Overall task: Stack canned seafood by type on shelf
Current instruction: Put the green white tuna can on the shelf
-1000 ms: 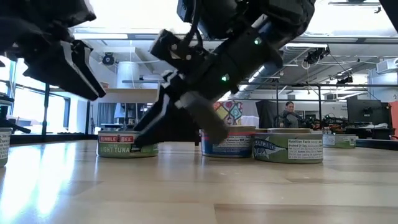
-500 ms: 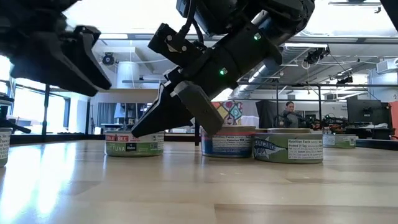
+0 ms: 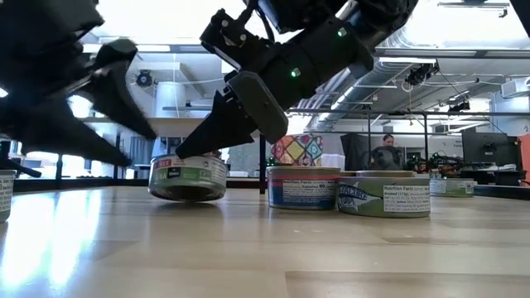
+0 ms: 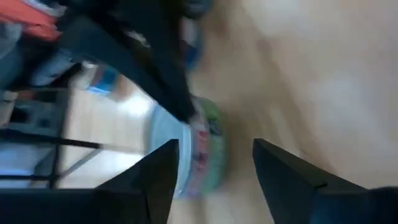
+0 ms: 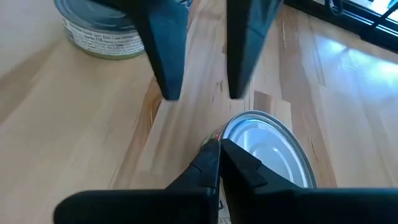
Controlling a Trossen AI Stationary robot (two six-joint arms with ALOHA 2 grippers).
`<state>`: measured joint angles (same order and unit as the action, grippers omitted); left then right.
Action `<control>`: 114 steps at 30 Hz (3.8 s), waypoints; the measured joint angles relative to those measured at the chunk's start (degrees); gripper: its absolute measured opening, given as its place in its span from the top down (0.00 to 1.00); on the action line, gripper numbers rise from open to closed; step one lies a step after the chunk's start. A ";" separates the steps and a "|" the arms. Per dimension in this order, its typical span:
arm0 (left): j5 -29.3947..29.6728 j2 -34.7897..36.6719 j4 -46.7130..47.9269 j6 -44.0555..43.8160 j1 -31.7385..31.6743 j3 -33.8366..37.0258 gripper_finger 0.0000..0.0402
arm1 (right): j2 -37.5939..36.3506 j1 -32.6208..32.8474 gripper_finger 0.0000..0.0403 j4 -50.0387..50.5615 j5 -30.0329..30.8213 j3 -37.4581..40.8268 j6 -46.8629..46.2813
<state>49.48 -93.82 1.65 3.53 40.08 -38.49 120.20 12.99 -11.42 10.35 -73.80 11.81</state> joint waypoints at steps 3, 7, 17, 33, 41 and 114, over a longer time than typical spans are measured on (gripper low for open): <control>3.22 -2.02 -2.21 0.88 0.01 -0.07 0.43 | 0.00 0.00 1.00 0.00 -0.02 0.00 0.00; 4.60 -3.28 -4.49 3.40 -0.07 -0.04 0.38 | 0.00 0.00 1.00 -0.11 -0.02 0.00 0.00; 3.03 -4.02 -4.84 3.72 -1.44 -0.06 0.37 | -0.02 0.00 1.00 -0.59 -0.02 0.00 -0.92; -3.95 5.11 12.37 -6.69 -1.00 -0.48 0.37 | -0.09 0.00 1.00 -1.12 -0.02 0.00 -1.33; -2.78 0.68 4.89 3.86 -4.34 -0.89 0.37 | -0.09 -0.61 1.00 -2.08 -0.13 -0.02 -3.03; -18.61 18.40 34.24 -15.25 -1.37 -12.82 0.37 | 1.64 -0.87 0.88 2.46 2.30 0.04 2.00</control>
<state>30.87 -75.42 35.89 -11.73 38.71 -51.31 121.84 12.12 -8.96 12.65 -73.76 13.81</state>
